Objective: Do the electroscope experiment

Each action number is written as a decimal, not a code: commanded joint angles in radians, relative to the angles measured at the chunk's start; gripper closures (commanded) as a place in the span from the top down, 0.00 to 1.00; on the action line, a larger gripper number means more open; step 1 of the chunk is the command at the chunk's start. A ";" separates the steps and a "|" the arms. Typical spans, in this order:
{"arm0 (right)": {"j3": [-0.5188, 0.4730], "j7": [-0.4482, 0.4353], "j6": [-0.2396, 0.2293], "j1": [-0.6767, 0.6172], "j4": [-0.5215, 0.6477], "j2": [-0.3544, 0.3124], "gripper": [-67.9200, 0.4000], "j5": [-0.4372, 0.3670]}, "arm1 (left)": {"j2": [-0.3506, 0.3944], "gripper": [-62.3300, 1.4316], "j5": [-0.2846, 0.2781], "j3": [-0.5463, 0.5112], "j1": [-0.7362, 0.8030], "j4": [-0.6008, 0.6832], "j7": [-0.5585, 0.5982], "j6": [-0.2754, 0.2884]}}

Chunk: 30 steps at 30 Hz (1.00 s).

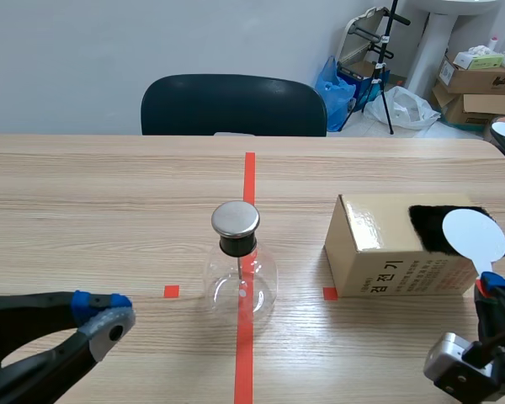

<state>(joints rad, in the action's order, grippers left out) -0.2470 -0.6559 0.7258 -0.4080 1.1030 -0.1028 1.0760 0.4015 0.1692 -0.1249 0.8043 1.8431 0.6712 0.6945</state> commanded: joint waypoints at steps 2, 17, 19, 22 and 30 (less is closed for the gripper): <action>0.000 -0.043 0.057 0.009 0.014 -0.040 0.02 0.021 | -0.005 0.07 -0.007 0.008 -0.021 -0.026 0.010 0.002; 0.018 -0.039 0.000 0.018 0.014 -0.057 0.02 0.042 | -0.005 1.00 0.034 0.008 -0.024 -0.026 0.009 0.002; 0.018 0.061 0.000 0.017 0.014 -0.058 0.02 0.042 | -0.005 1.00 0.035 0.008 -0.024 -0.026 0.009 0.002; 0.019 0.035 -0.014 0.018 0.014 -0.071 0.02 0.051 | -0.005 1.00 0.035 0.008 -0.026 -0.026 0.008 0.002; 0.031 0.102 0.001 0.020 0.012 -0.072 0.02 0.041 | -0.004 1.00 0.034 0.008 -0.026 -0.026 0.009 0.002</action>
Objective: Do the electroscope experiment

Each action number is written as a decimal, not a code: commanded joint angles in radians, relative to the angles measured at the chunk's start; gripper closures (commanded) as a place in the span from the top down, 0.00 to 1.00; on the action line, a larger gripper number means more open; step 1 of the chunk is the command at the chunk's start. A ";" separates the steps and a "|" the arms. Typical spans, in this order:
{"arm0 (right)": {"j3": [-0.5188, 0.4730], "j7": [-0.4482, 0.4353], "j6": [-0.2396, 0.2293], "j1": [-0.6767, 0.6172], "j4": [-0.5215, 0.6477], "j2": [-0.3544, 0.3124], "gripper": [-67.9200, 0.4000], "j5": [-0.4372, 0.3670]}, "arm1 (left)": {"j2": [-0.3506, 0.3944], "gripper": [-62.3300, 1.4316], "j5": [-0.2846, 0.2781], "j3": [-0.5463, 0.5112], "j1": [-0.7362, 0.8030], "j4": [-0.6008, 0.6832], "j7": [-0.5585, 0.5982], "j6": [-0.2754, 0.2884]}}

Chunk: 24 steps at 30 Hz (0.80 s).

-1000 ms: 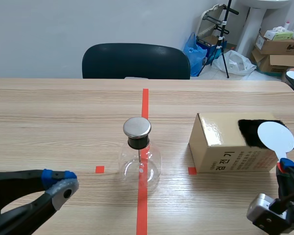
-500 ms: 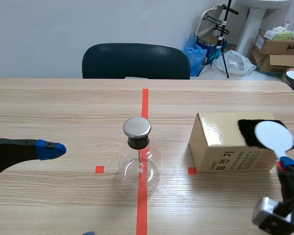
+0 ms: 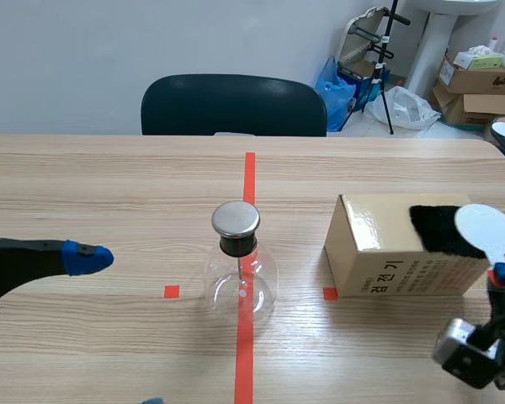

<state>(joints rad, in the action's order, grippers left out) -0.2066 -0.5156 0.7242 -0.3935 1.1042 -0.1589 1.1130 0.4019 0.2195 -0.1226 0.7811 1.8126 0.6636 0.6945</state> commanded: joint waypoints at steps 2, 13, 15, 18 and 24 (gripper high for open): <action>-0.007 -0.159 0.000 0.007 0.010 -0.014 0.02 0.009 | -0.005 1.00 -0.016 0.006 -0.003 0.004 0.017 0.002; -0.002 -0.211 0.024 -0.005 0.010 0.007 0.02 -0.011 | -0.005 1.00 -0.016 0.006 -0.003 0.005 0.017 0.002; -0.002 -0.081 0.055 -0.010 0.010 0.010 0.02 -0.022 | -0.005 1.00 -0.017 0.006 -0.004 0.005 0.017 0.002; -0.002 -0.089 0.024 -0.014 0.008 0.002 0.02 -0.001 | -0.005 1.00 -0.016 0.006 -0.014 0.005 0.016 0.002; -0.003 -0.007 0.059 -0.012 0.008 0.006 0.02 -0.014 | -0.005 1.00 -0.016 0.010 -0.020 0.005 0.016 0.002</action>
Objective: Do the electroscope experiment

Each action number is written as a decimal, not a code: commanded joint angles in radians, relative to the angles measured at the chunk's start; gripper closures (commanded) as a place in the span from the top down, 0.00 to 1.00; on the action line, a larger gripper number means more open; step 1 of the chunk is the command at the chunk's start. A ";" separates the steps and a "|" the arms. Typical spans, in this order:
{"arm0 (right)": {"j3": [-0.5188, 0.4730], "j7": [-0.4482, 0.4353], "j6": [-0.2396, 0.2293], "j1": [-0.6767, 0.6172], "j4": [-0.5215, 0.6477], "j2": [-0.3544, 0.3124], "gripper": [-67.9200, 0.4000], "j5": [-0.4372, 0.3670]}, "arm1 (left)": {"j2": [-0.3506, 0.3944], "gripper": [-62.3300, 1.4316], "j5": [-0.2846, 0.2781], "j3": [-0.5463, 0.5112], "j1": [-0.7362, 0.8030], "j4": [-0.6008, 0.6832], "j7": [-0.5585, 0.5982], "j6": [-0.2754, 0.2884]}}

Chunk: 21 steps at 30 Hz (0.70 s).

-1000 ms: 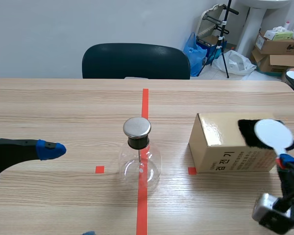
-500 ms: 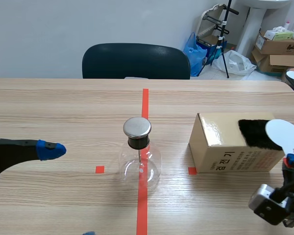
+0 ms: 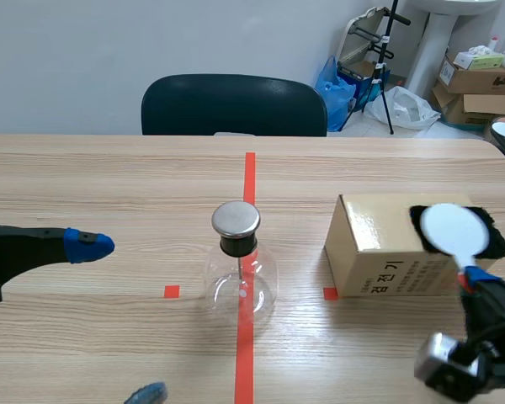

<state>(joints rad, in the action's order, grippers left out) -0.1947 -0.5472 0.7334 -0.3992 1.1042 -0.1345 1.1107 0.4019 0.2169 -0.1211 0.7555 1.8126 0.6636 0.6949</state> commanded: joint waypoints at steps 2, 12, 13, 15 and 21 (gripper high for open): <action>-0.014 -0.050 0.022 -0.008 0.007 -0.022 0.02 0.005 | -0.005 1.00 -0.014 0.008 0.005 0.005 0.017 0.001; -0.027 -0.191 0.050 -0.020 0.007 -0.008 0.02 -0.004 | -0.005 1.00 -0.014 0.008 0.006 0.004 0.018 0.001; -0.025 -0.239 0.050 -0.018 0.007 -0.003 0.02 -0.005 | -0.005 1.00 -0.014 0.008 0.006 0.004 0.018 0.001; -0.025 -0.158 0.050 -0.018 0.007 0.007 0.02 -0.022 | -0.005 1.00 -0.014 0.008 0.006 0.004 0.018 0.001; -0.026 -0.214 0.050 -0.032 0.007 0.008 0.02 -0.001 | -0.005 1.00 -0.014 0.008 0.006 0.004 0.016 0.001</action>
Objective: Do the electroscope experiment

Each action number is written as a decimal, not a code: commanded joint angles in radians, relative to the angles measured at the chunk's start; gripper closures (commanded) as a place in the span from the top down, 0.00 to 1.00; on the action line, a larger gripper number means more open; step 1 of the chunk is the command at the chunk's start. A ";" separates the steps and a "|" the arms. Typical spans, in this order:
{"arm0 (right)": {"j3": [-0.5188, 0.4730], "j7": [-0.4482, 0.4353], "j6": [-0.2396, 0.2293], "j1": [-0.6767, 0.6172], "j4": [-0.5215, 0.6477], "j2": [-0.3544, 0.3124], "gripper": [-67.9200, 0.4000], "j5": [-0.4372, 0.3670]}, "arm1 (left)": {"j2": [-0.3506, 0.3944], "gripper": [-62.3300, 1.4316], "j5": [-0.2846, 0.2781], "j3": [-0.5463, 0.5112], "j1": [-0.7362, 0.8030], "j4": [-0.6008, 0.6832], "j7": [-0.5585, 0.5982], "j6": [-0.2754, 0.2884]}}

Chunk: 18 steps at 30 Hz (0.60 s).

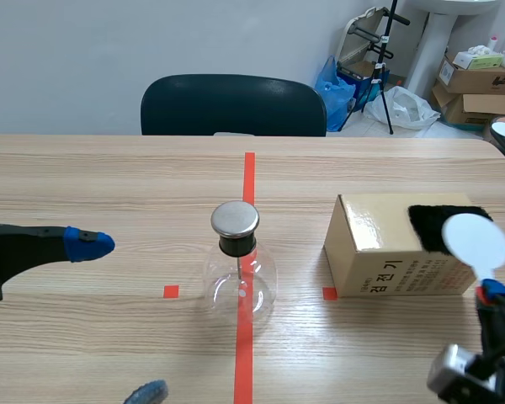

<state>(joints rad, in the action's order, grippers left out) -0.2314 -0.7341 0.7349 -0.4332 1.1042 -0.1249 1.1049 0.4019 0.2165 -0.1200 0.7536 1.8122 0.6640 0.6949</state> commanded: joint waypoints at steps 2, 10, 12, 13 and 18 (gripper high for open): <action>0.011 0.002 0.048 0.001 0.007 0.006 0.02 -0.009 | -0.005 1.00 -0.013 0.007 0.008 0.005 0.013 0.001; 0.008 -0.004 0.048 -0.004 0.007 0.009 0.02 -0.004 | -0.002 1.00 -0.013 0.008 0.008 0.005 0.013 0.001; 0.007 0.169 0.048 -0.005 0.010 0.013 0.02 -0.014 | -0.002 1.00 -0.013 0.008 0.008 0.005 0.013 0.001; 0.007 0.245 0.048 -0.007 0.009 0.011 0.02 -0.013 | -0.002 1.00 -0.013 0.007 0.008 0.005 0.013 0.001; 0.008 0.006 0.048 0.007 0.009 0.012 0.02 0.005 | -0.002 1.00 -0.013 0.007 0.008 0.005 0.013 0.001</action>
<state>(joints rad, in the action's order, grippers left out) -0.2337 -0.7452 0.7341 -0.4412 1.1042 -0.1188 1.1191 0.4019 0.2165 -0.1200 0.7540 1.8122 0.6632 0.6949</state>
